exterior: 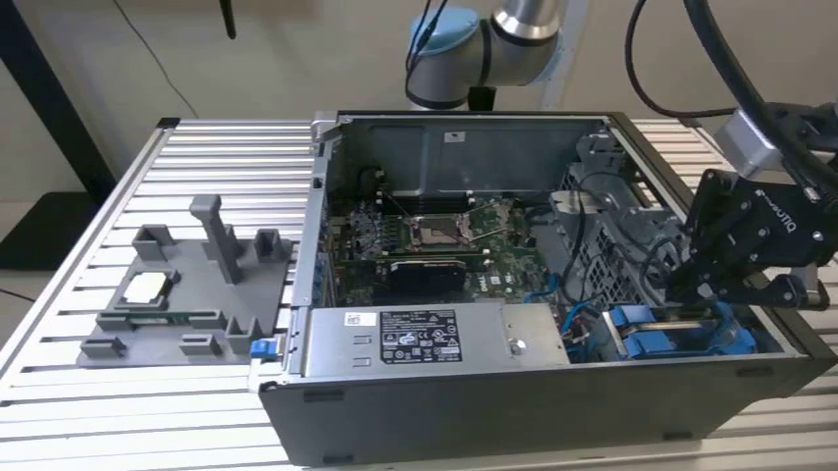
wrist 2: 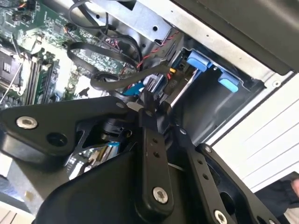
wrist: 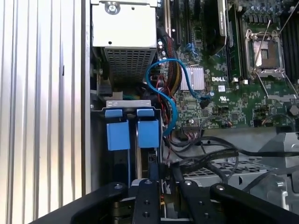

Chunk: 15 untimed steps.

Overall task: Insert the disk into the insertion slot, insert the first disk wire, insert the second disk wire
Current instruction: 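Insert the second disk wire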

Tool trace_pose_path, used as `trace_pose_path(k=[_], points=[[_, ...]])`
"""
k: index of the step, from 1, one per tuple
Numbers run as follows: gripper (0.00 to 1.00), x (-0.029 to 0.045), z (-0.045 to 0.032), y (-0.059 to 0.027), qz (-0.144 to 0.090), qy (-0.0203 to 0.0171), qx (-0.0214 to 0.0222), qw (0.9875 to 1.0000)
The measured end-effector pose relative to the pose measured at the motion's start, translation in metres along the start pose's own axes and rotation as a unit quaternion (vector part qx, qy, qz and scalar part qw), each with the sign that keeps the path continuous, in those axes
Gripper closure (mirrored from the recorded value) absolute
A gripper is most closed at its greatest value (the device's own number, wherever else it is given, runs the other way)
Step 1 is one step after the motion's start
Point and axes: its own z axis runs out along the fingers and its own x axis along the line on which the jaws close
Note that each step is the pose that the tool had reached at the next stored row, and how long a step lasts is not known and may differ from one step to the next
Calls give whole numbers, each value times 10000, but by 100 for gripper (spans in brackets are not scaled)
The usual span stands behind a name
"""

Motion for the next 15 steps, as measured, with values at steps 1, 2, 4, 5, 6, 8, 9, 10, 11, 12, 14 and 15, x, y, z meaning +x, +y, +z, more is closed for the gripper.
trace_pose_path(k=[1,2,4,5,6,8,9,10,11,12,14,15], points=[[76,-1,-19,3,-1,-5,-1,10000],[76,2,-24,3,-1,-8,-1,10000],[76,7,-28,3,-1,-10,-1,10000],[76,8,-30,3,-2,-15,-1,10000],[76,6,-45,6,-3,-18,-1,10000],[76,-1,-106,16,-5,-33,-2,10000],[76,-7,-147,22,-6,-36,-2,10000],[76,-11,-176,27,-7,-44,-2,10000],[76,-13,-192,32,-10,-63,-1,10000],[76,-12,-197,36,-16,-98,2,10000],[76,-14,-204,40,-35,-192,17,9998],[76,-14,-206,43,-44,-236,28,9997]])
